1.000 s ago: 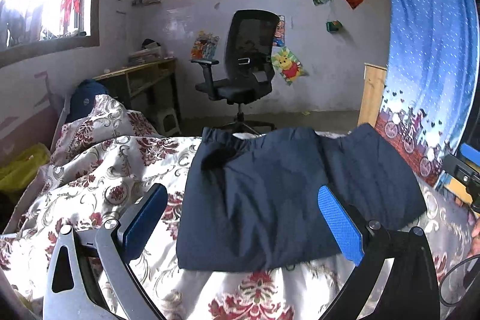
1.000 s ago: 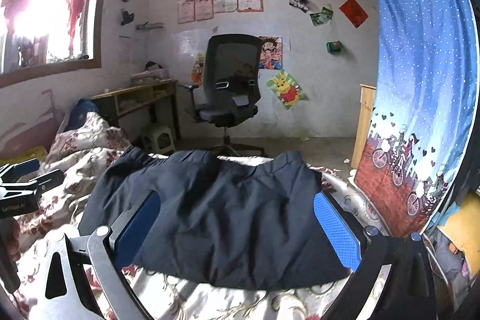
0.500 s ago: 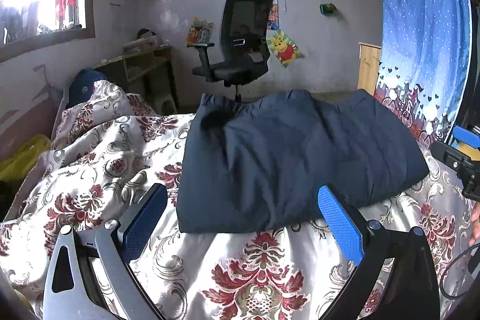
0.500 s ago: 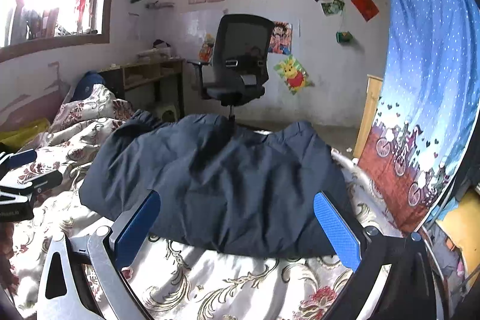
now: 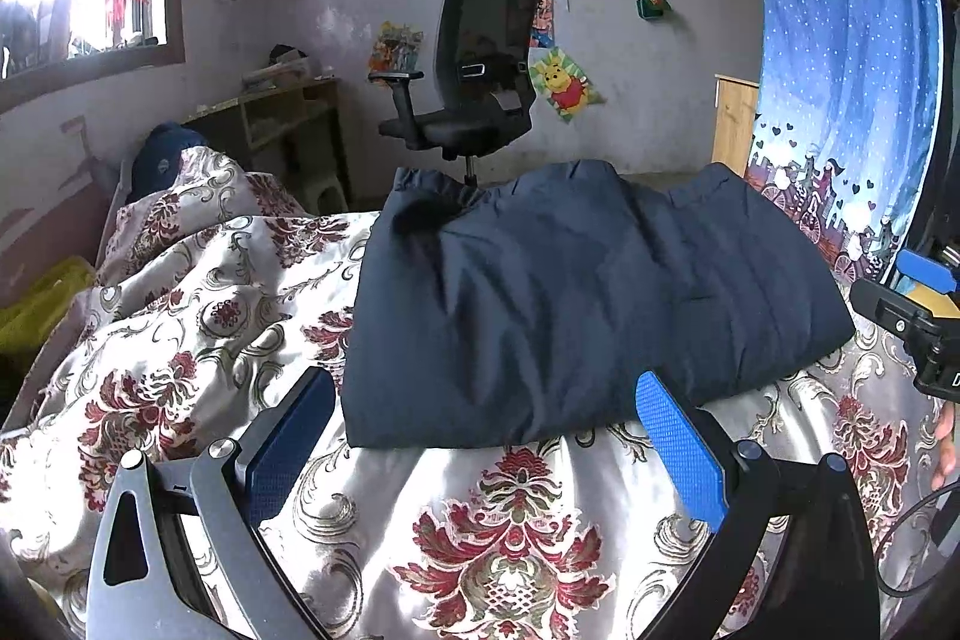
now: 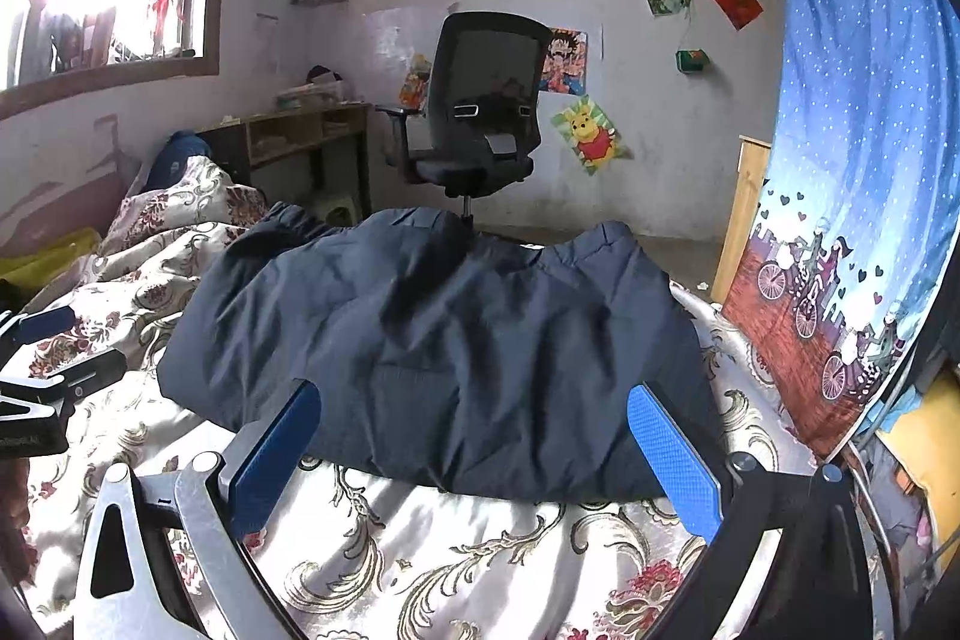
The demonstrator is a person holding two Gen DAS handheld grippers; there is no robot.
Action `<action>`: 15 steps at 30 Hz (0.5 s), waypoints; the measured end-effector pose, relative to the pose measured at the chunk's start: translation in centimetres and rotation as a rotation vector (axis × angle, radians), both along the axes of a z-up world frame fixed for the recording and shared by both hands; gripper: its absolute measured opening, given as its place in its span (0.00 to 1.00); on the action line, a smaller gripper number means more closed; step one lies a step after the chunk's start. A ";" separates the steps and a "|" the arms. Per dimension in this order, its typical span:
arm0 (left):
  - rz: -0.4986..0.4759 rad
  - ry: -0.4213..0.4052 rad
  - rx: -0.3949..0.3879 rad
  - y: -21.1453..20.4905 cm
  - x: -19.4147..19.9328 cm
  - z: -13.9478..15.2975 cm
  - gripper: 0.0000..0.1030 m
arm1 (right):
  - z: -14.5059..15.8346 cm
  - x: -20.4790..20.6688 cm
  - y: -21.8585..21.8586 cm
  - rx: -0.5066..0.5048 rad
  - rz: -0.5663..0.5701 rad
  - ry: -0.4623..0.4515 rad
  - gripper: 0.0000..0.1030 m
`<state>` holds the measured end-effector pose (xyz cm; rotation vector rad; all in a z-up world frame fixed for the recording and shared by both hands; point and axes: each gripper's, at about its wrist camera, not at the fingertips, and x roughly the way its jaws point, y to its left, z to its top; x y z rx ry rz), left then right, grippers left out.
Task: Fold large clothes
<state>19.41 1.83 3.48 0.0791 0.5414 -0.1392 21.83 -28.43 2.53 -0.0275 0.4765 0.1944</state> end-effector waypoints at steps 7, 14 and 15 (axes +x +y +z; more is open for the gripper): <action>-0.002 0.002 -0.004 -0.2 0.1 0.0 0.96 | -0.2 0.0 0.1 0.000 0.004 0.002 1.00; 0.007 0.052 -0.008 -0.2 0.6 -0.4 0.96 | -0.7 0.0 0.2 -0.003 0.008 0.011 1.00; 0.007 0.055 -0.005 -0.2 0.6 -0.5 0.96 | -0.6 0.0 0.2 -0.003 0.008 0.011 1.00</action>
